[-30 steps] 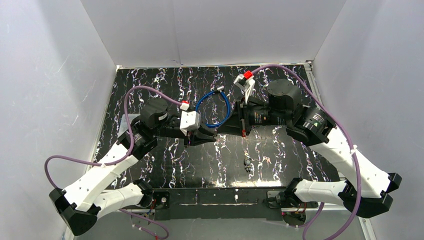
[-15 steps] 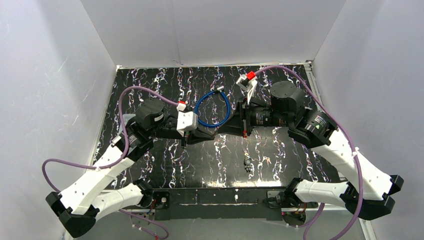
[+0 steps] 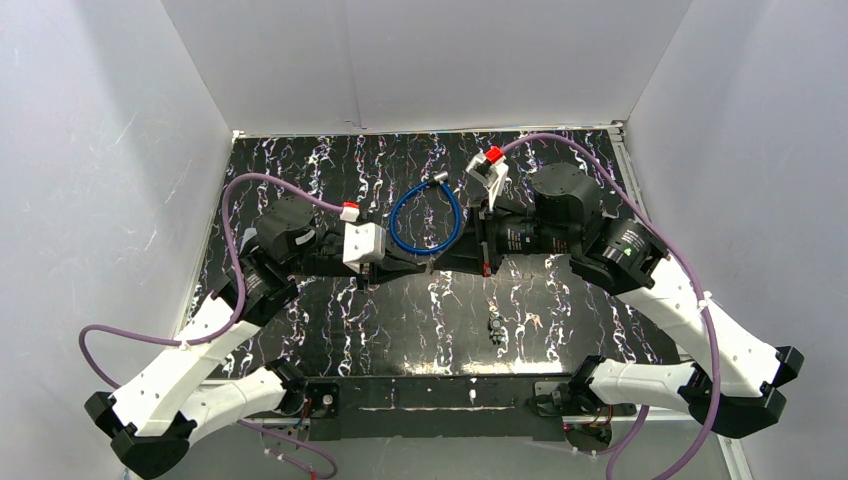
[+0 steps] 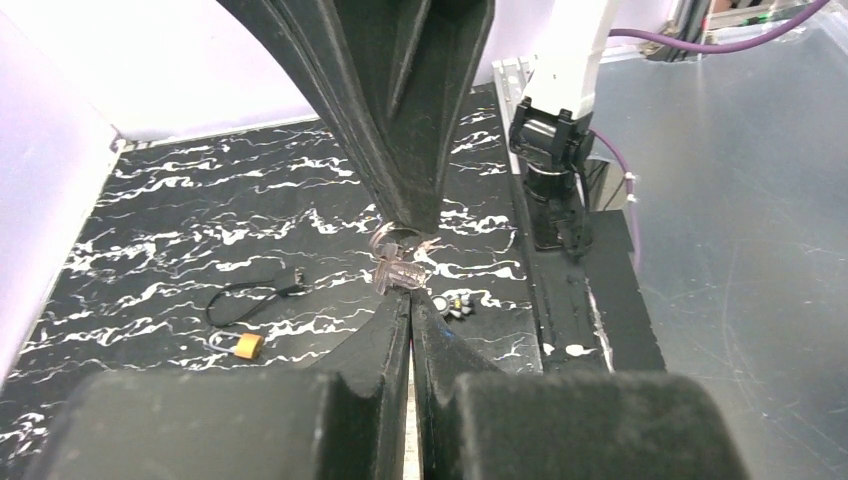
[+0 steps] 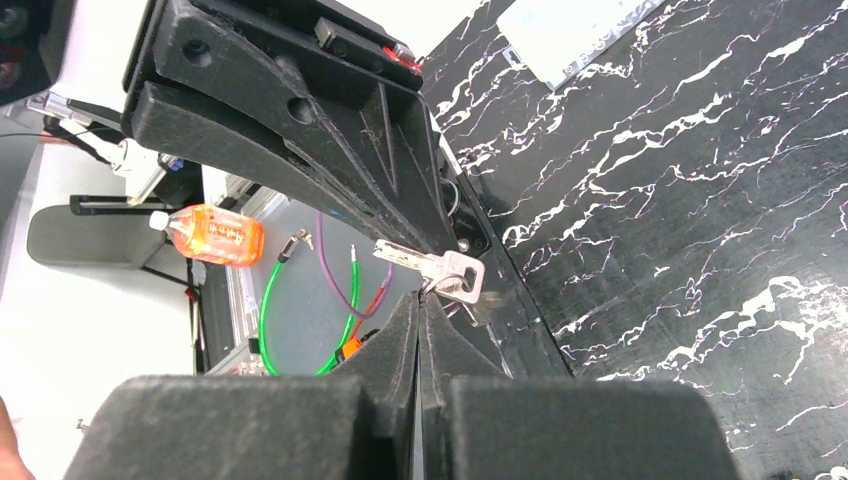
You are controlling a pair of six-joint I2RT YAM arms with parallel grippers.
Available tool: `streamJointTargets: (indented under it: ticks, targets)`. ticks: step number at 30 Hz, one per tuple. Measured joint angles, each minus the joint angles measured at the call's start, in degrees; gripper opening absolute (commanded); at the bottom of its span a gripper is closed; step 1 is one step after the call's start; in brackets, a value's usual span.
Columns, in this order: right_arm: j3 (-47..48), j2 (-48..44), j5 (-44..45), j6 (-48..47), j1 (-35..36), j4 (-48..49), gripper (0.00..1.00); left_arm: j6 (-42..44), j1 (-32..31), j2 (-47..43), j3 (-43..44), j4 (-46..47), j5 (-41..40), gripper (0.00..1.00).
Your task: Unlock with the key
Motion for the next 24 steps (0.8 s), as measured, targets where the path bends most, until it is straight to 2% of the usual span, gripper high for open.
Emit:
streamJointTargets:
  ticks: [8, 24]
  targets:
    - [-0.3, 0.2, -0.4, 0.2, 0.0, 0.1, 0.01, 3.7, 0.0, -0.1, 0.1, -0.6, -2.2, 0.0]
    - [-0.4, 0.2, -1.1, 0.4, 0.0, 0.1, 0.01, 5.9, -0.1, -0.3, -0.4, -3.1, -2.2, 0.15]
